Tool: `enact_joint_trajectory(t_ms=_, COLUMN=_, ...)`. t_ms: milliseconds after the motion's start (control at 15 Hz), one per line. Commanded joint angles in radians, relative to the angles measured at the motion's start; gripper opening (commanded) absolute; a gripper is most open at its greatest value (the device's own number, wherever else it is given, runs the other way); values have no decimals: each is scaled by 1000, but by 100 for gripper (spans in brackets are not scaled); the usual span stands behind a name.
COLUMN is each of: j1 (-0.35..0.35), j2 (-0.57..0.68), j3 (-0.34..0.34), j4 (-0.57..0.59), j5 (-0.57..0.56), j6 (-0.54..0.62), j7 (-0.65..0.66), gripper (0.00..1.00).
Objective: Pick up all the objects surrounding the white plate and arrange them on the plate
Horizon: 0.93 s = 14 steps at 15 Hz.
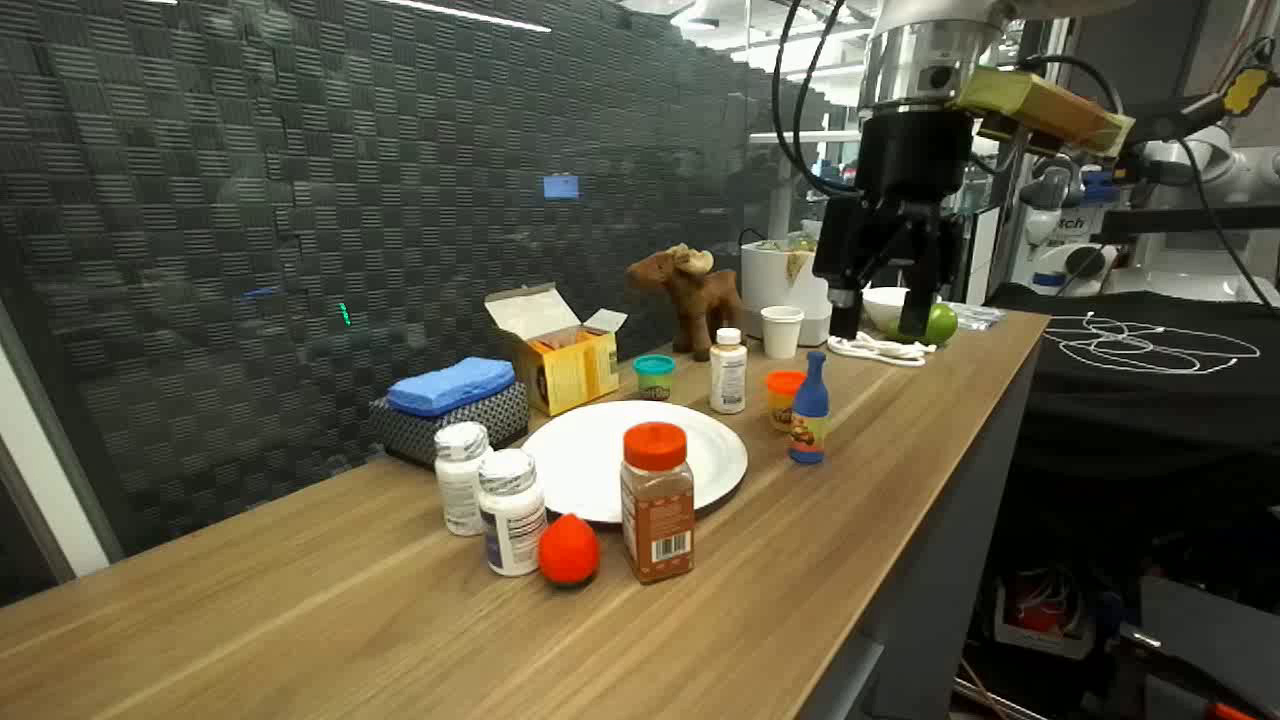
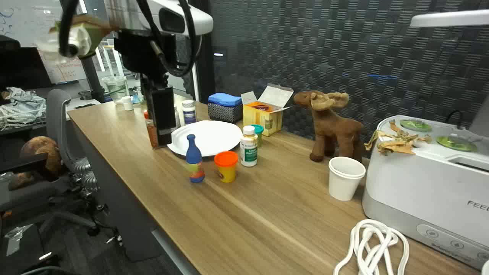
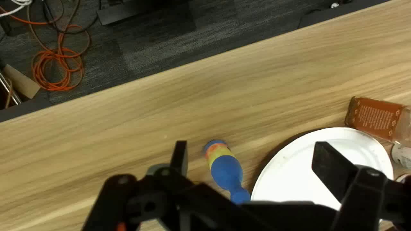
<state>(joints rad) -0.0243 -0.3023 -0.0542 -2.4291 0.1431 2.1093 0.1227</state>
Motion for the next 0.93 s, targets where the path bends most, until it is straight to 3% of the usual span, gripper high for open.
enact_joint_trajectory(t_ms=0, j1=-8, j2=0, j3=7, j4=7, j5=2, j6=-2, j7=-2, gripper=100)
enact_joint_trajectory(t_ms=867, j1=-4, j2=26, j3=7, j4=47, j5=7, j6=-5, j7=-13, gripper=100)
